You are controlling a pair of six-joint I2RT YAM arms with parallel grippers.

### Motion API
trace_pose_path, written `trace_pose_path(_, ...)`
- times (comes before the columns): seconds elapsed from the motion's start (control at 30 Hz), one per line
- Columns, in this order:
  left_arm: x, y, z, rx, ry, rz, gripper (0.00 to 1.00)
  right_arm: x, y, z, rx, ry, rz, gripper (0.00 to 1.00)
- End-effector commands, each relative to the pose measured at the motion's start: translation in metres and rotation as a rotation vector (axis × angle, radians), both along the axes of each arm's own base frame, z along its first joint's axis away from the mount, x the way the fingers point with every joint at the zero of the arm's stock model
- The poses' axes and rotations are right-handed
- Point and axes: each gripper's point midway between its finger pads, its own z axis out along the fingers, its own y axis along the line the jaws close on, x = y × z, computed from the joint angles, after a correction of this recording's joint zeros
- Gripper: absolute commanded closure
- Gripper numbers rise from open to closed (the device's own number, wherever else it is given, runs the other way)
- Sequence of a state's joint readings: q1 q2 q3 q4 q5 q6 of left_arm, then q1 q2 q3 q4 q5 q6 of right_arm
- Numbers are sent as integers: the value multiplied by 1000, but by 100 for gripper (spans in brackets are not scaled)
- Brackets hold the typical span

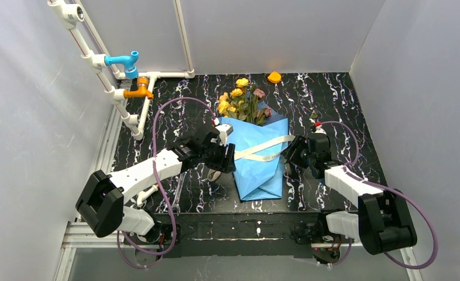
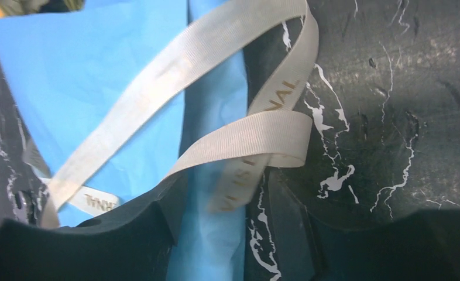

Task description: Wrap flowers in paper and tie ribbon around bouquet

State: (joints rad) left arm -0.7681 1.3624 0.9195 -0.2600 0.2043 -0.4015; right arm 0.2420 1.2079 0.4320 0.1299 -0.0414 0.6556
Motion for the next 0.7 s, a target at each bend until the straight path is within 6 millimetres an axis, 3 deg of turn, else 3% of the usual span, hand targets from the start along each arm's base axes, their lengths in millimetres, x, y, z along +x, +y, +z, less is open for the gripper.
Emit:
trace_pose_path(0.0,-1,4,4,-7,-27,7,47,17,2,36,32,-112,-14,36)
trace_pose_path(0.4,0,3,1,-1,-26,3,47,14,-5,16,-30,-9,-27,34)
trace_pose_path(0.67,0,2,-1,-2,-21,1,47,10,-5,-7,-50,78,-13,46)
